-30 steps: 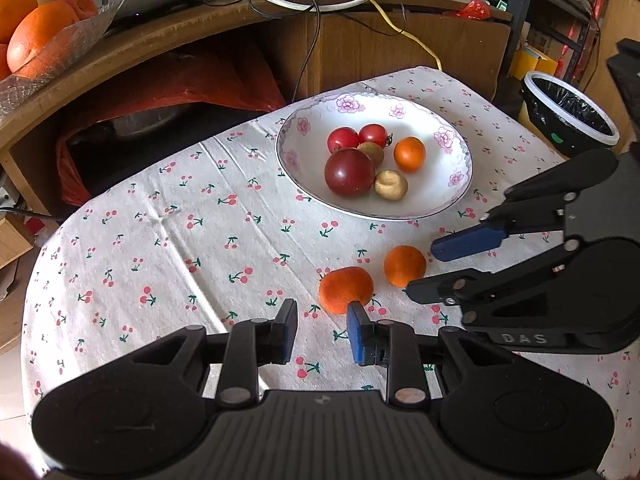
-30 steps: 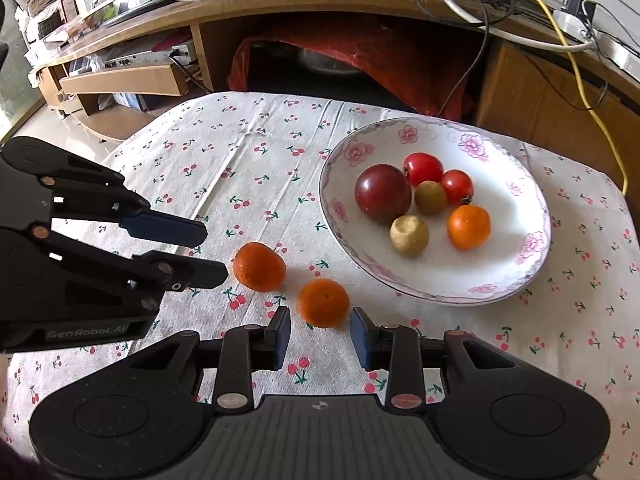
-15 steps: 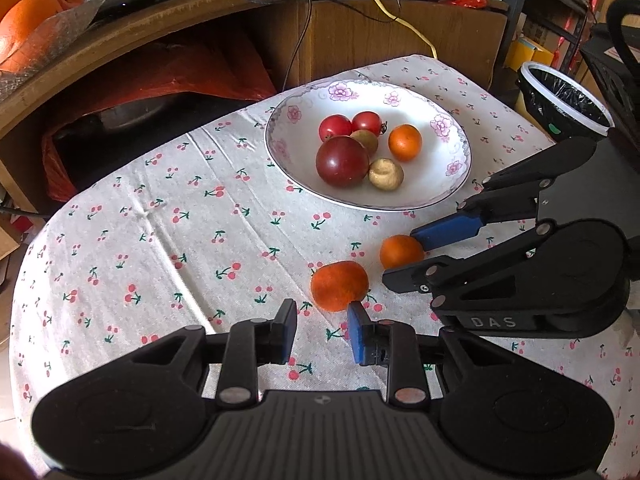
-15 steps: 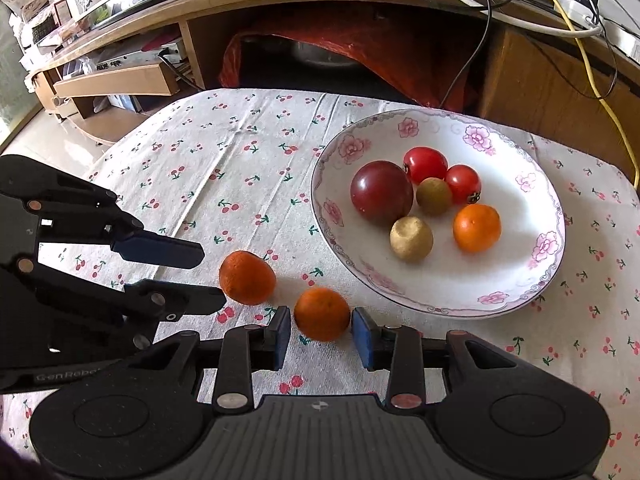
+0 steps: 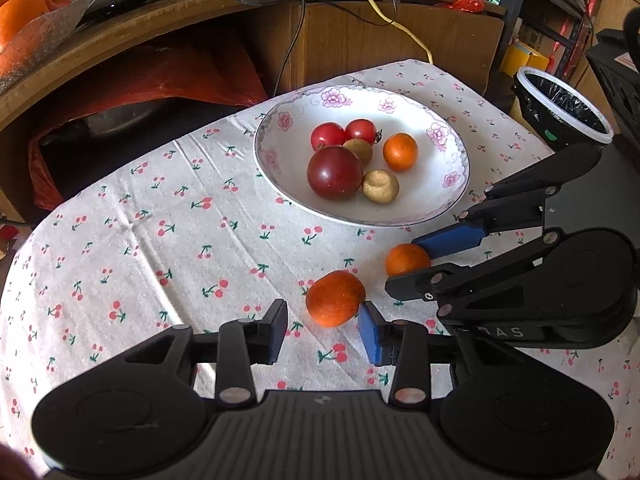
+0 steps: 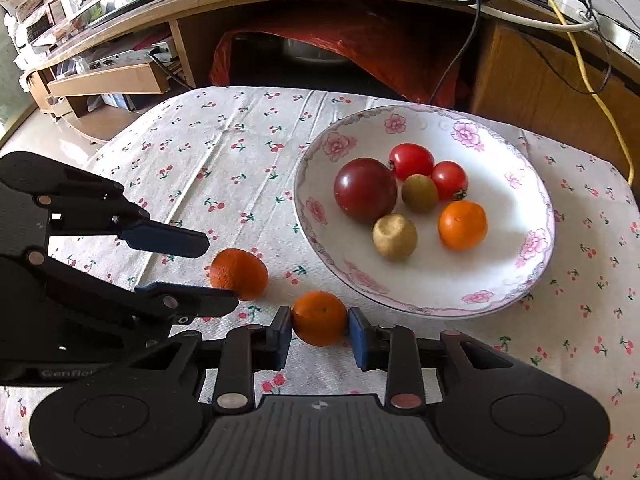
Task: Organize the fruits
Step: 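Grasp an orange with the left gripper while the right gripper grasps the other orange, then carry both held oranges with both grippers over the white bowl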
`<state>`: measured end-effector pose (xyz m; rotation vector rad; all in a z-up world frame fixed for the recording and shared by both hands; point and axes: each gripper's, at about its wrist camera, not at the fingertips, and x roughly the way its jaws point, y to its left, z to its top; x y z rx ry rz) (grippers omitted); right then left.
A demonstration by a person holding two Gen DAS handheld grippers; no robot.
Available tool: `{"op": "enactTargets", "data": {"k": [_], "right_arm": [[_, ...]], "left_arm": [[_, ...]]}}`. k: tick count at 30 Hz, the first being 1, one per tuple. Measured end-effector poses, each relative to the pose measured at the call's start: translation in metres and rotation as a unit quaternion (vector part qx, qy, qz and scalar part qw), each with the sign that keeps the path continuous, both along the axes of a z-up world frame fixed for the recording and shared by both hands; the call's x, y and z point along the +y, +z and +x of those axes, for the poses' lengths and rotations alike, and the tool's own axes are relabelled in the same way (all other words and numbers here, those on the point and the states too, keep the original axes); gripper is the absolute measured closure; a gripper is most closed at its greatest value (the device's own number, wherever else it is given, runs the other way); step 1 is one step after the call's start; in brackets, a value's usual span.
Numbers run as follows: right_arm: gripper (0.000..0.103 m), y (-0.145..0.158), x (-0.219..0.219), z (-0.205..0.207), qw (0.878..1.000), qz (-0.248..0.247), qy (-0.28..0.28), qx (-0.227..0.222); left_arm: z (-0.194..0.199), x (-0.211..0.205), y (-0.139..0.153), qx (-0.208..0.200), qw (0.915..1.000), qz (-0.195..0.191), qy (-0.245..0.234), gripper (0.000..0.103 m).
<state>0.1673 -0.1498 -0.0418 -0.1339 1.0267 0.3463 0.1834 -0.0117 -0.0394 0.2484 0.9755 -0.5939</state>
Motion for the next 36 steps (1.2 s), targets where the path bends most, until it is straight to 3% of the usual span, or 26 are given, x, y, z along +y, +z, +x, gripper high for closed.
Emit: {"op": "enactTargets", "data": {"k": [27, 31, 36], "right_arm": [[0.077, 0.001, -0.035, -0.003, 0.999, -0.008, -0.041, 0.006], [0.077, 0.001, -0.036, -0.002, 0.999, -0.008, -0.042, 0.006], [0.077, 0.002, -0.035, -0.003, 0.999, -0.011, -0.042, 0.004]], "left_arm": [[0.012, -0.038, -0.016, -0.001, 0.9998, 0.008, -0.016, 0.056], [0.012, -0.040, -0.016, -0.008, 0.9999, 0.005, -0.013, 0.063], [0.010, -0.041, -0.015, -0.011, 0.9998, 0.013, -0.012, 0.063]]}}
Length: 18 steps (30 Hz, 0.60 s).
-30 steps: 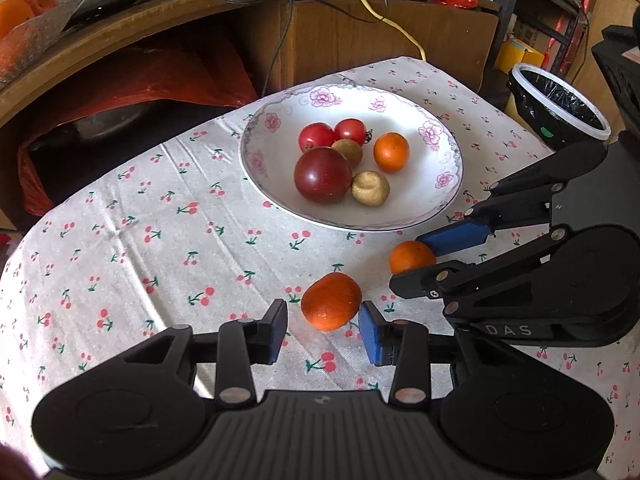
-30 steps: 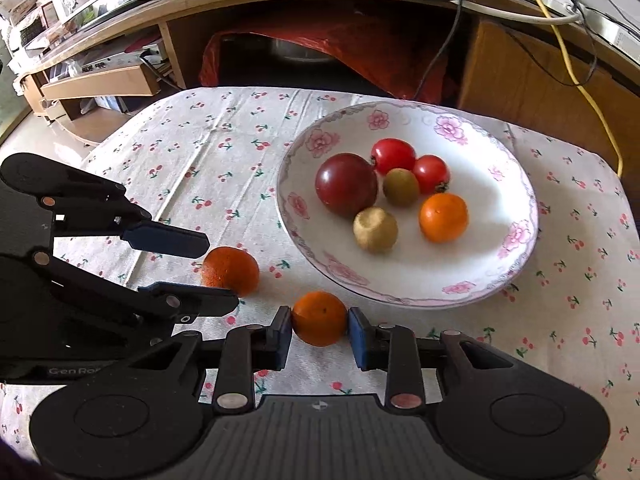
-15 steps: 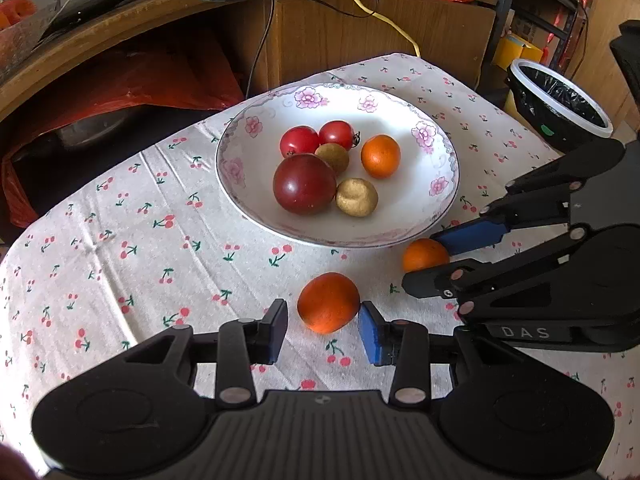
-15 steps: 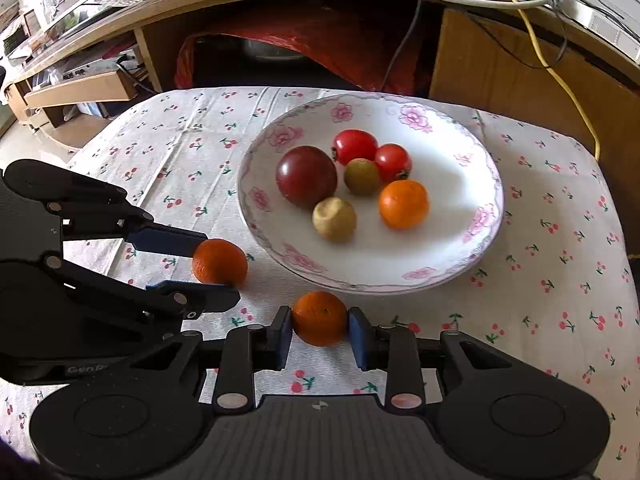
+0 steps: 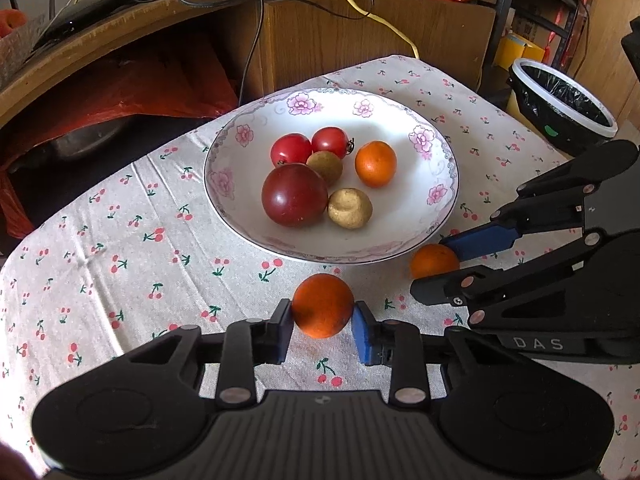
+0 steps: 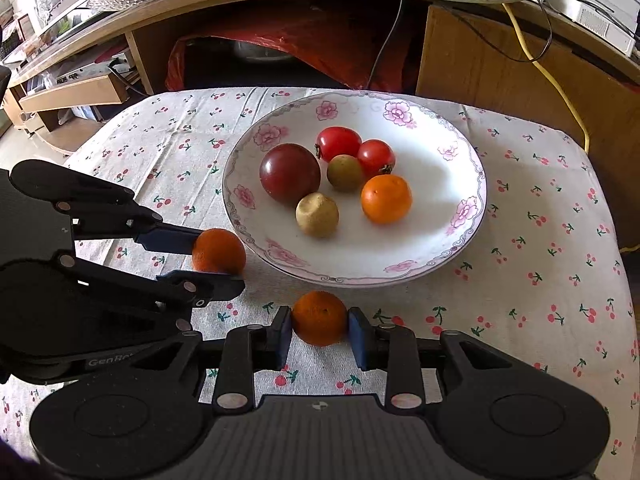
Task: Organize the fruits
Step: 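Carry both held oranges with both grippers over the white bowl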
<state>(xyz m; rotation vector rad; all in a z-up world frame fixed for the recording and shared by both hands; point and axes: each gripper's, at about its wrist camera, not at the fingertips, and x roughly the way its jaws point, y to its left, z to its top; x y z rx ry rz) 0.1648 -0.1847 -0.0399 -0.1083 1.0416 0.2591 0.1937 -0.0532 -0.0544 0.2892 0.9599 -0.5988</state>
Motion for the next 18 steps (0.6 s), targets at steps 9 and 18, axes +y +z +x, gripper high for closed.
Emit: {"op": "enactTargets", "data": {"k": [9, 18], "right_arm": [[0.077, 0.004, 0.006, -0.006, 1.000, -0.007, 0.010, -0.001], [0.077, 0.007, 0.008, -0.021, 1.000, -0.018, 0.015, 0.002]], "left_arm": [[-0.010, 0.005, 0.004, 0.000, 0.9998, 0.018, 0.002, 0.063], [-0.032, 0.007, 0.011, -0.004, 0.9994, 0.031, -0.012, 0.063]]}}
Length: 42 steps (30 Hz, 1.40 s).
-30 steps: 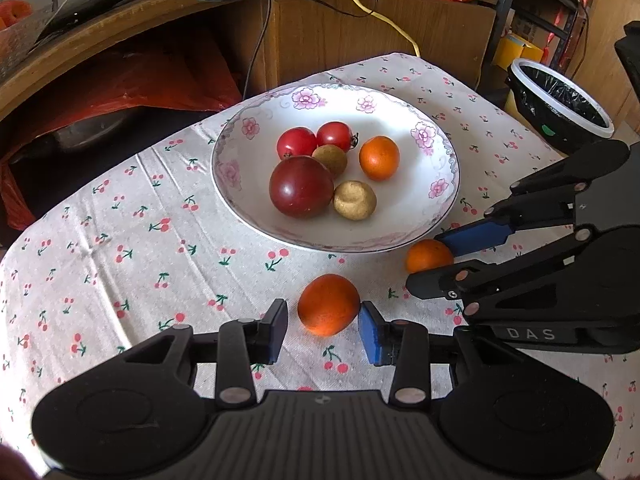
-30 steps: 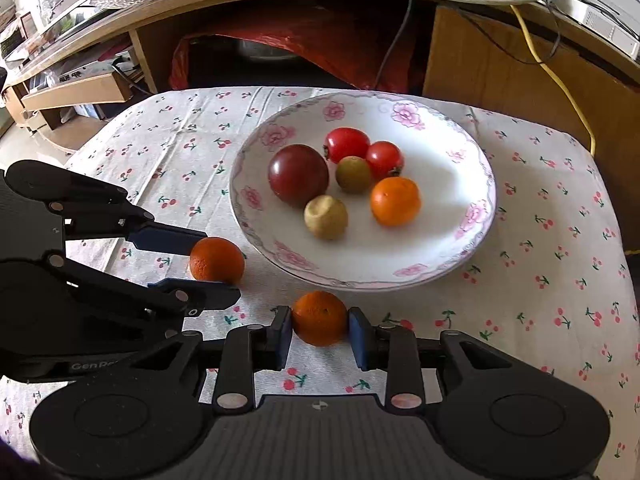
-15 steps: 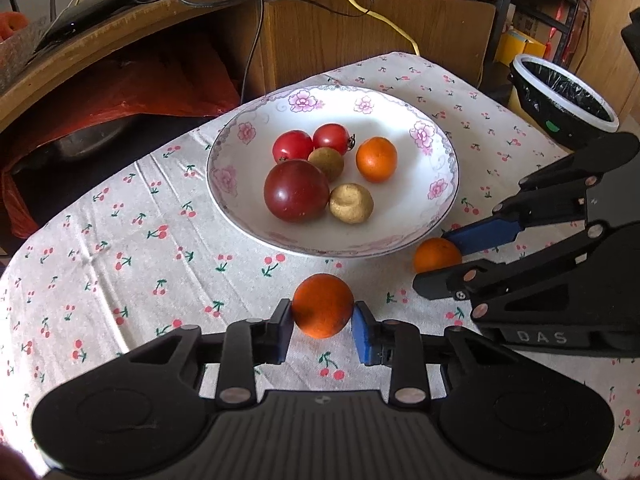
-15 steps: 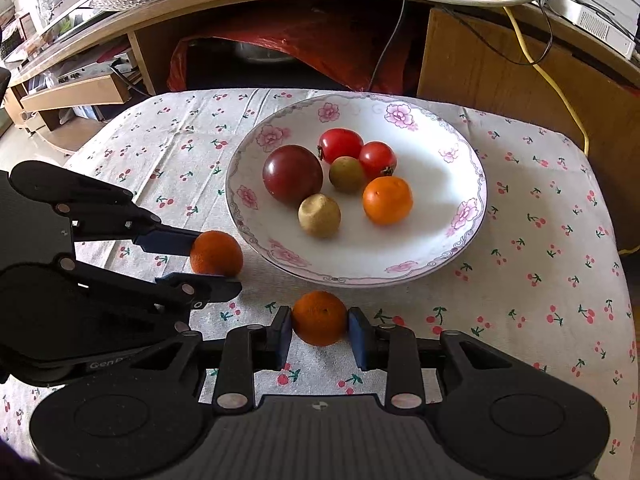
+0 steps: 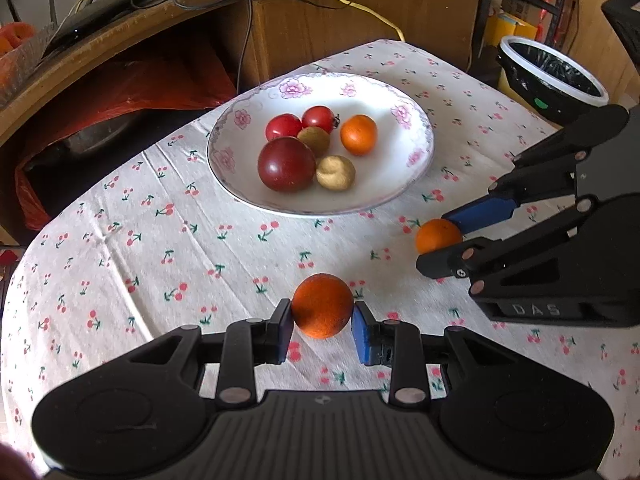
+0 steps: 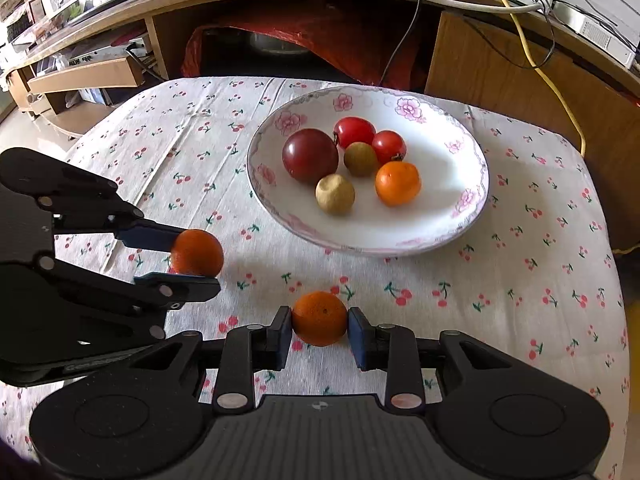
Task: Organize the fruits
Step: 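Carry both held oranges with both grippers over the white bowl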
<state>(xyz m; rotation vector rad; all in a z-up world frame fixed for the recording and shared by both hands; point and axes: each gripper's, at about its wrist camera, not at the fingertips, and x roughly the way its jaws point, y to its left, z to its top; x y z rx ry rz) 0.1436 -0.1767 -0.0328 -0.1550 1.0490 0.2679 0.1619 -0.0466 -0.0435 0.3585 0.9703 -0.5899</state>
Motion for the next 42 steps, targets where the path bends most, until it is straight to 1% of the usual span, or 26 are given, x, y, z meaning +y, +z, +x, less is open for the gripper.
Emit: {"op": "enactTargets", "data": {"k": [10, 16, 19, 21, 26, 32, 37, 42], "right_arm": [[0.077, 0.010, 0.004, -0.023, 1.000, -0.001, -0.005, -0.007], [0.077, 0.021, 0.000, -0.039, 1.000, 0.000, -0.023, -0.011], [0.077, 0.027, -0.002, -0.040, 1.000, -0.009, -0.023, -0.014], [0.077, 0.031, -0.003, -0.037, 1.000, -0.003, -0.025, -0.018], [0.077, 0.038, -0.006, -0.027, 0.999, 0.000, -0.026, -0.031], [0.077, 0.044, -0.018, 0.000, 0.998, 0.005, -0.043, -0.050], [0.077, 0.042, -0.022, 0.022, 0.997, 0.012, -0.053, -0.061], [0.077, 0.037, -0.021, 0.036, 0.996, 0.007, -0.055, -0.067]], "left_arm": [[-0.024, 0.003, 0.016, -0.013, 0.9999, 0.001, -0.007, 0.063], [-0.032, 0.003, 0.027, -0.028, 0.9996, 0.004, -0.011, 0.063], [-0.034, 0.005, 0.036, -0.034, 0.9994, -0.002, -0.006, 0.063], [-0.034, 0.006, 0.039, -0.038, 0.9993, -0.005, -0.002, 0.063], [-0.019, 0.001, 0.040, -0.045, 0.9989, -0.007, 0.007, 0.063], [0.004, -0.012, 0.046, -0.058, 0.9981, -0.019, 0.012, 0.063], [0.025, -0.018, 0.047, -0.068, 0.9971, -0.023, 0.026, 0.063], [0.043, -0.028, 0.041, -0.071, 0.9966, -0.026, 0.033, 0.063]]}}
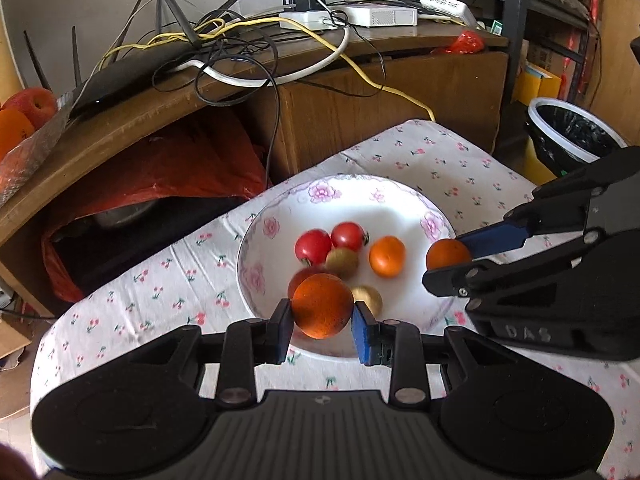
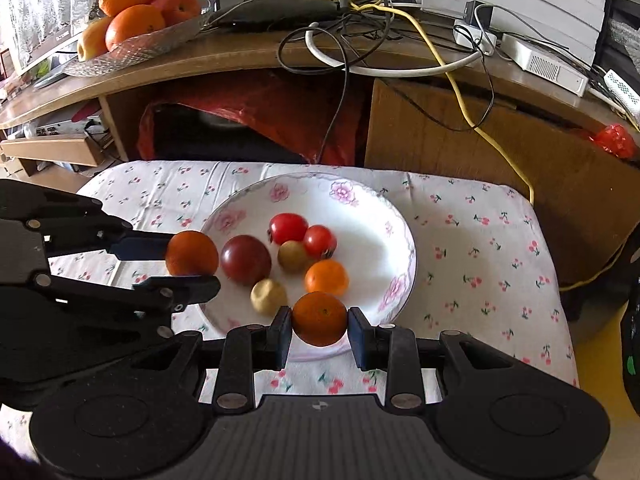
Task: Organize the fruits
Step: 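Carry both held oranges with both grippers over the white bowl, then open both grippers to drop the oranges into the bowl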
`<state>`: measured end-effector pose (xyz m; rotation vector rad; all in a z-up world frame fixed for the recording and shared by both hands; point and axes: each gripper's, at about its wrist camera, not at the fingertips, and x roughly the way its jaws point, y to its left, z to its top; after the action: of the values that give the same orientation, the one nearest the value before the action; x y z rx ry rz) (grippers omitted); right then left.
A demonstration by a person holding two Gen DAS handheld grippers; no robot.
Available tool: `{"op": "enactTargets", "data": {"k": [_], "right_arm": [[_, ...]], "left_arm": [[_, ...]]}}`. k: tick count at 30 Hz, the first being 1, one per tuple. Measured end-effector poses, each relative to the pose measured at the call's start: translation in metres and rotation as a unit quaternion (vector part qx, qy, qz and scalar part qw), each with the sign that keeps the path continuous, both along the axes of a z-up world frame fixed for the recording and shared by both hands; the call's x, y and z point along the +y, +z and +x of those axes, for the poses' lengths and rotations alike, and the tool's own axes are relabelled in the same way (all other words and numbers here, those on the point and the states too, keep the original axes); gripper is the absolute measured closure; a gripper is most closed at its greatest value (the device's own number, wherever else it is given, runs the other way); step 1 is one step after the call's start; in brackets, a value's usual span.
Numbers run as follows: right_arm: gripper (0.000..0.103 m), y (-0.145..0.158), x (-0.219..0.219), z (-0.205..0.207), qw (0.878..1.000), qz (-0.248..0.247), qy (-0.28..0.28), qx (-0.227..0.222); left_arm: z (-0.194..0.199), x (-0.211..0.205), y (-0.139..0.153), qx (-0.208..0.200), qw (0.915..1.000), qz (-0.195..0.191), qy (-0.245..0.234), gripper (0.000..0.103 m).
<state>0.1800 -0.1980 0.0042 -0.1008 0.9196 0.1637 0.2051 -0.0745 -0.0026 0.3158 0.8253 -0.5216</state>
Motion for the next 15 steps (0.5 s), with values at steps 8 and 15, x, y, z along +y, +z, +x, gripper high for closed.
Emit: {"op": "enactTargets", "data": {"k": [8, 15], "right_arm": [[0.077, -0.012, -0.001, 0.019, 1.000, -0.012, -0.002, -0.003], [0.077, -0.018, 0.000, 0.027, 1.000, -0.019, -0.002, -0.008]], "left_arm": [[0.016, -0.007, -0.014, 0.006, 0.9999, 0.000, 0.008, 0.063], [0.022, -0.008, -0.016, 0.001, 0.9999, 0.001, 0.010, 0.063]]}}
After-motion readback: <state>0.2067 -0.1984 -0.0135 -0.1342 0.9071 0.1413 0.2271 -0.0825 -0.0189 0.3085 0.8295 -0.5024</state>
